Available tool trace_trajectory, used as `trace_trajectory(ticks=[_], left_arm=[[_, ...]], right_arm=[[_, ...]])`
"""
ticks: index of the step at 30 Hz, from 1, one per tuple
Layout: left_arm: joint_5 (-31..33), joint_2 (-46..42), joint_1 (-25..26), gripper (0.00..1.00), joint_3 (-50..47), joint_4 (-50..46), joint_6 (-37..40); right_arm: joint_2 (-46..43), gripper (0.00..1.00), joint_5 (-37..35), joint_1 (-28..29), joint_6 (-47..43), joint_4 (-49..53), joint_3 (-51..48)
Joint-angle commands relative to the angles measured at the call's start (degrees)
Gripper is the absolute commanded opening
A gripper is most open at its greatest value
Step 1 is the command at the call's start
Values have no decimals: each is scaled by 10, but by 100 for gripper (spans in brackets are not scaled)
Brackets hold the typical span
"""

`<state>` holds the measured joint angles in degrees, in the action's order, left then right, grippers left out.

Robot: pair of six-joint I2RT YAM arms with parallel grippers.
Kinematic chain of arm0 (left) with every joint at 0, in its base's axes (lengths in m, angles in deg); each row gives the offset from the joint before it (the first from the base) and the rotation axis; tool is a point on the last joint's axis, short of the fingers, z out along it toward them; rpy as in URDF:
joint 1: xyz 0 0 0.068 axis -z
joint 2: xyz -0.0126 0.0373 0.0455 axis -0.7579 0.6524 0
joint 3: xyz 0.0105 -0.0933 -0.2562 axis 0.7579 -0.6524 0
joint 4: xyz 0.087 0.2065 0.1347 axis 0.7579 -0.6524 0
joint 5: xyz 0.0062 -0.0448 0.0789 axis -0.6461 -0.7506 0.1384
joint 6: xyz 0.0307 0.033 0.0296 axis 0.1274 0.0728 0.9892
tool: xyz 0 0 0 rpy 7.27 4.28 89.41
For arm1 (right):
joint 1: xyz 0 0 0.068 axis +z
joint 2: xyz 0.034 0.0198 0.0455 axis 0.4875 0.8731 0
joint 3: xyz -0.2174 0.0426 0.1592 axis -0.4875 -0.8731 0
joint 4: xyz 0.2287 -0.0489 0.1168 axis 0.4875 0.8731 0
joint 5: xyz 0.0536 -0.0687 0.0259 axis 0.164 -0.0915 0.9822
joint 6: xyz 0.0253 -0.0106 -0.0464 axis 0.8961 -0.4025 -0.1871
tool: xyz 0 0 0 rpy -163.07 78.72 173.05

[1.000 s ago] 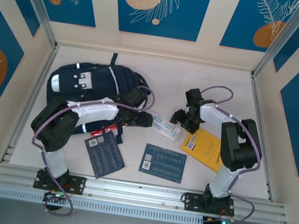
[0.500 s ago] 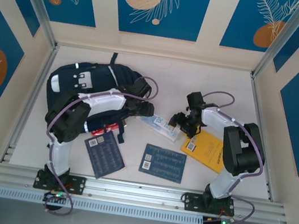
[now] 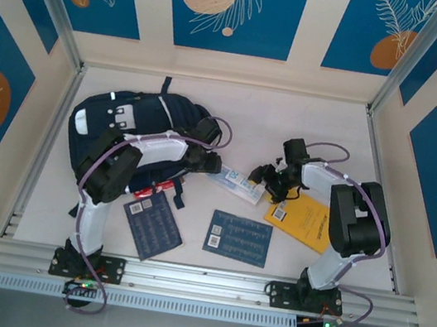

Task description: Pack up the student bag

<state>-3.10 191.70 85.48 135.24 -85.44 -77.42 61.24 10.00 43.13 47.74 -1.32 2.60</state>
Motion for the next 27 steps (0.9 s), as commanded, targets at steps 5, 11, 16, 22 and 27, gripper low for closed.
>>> trace_trajectory(ticks=[5, 11, 16, 22, 27], left_arm=[[-32, 40, -1, 38, -6, -3, 8], [-62, 19, -2, 43, 4, -10, 2], [-73, -35, -5, 60, 10, -25, -3], [-92, -107, -16, 70, -5, -30, -20], [-125, -171, -34, 78, -46, -22, -27]], right_arm=[[-27, 48, 121, -5, 55, -125, -46], [-66, 23, 104, -18, 62, -132, -66], [-123, 12, 94, -32, 67, -138, -90], [-184, 0, 107, -39, 84, -152, -107], [-237, 0, 123, -48, 93, -155, -115]])
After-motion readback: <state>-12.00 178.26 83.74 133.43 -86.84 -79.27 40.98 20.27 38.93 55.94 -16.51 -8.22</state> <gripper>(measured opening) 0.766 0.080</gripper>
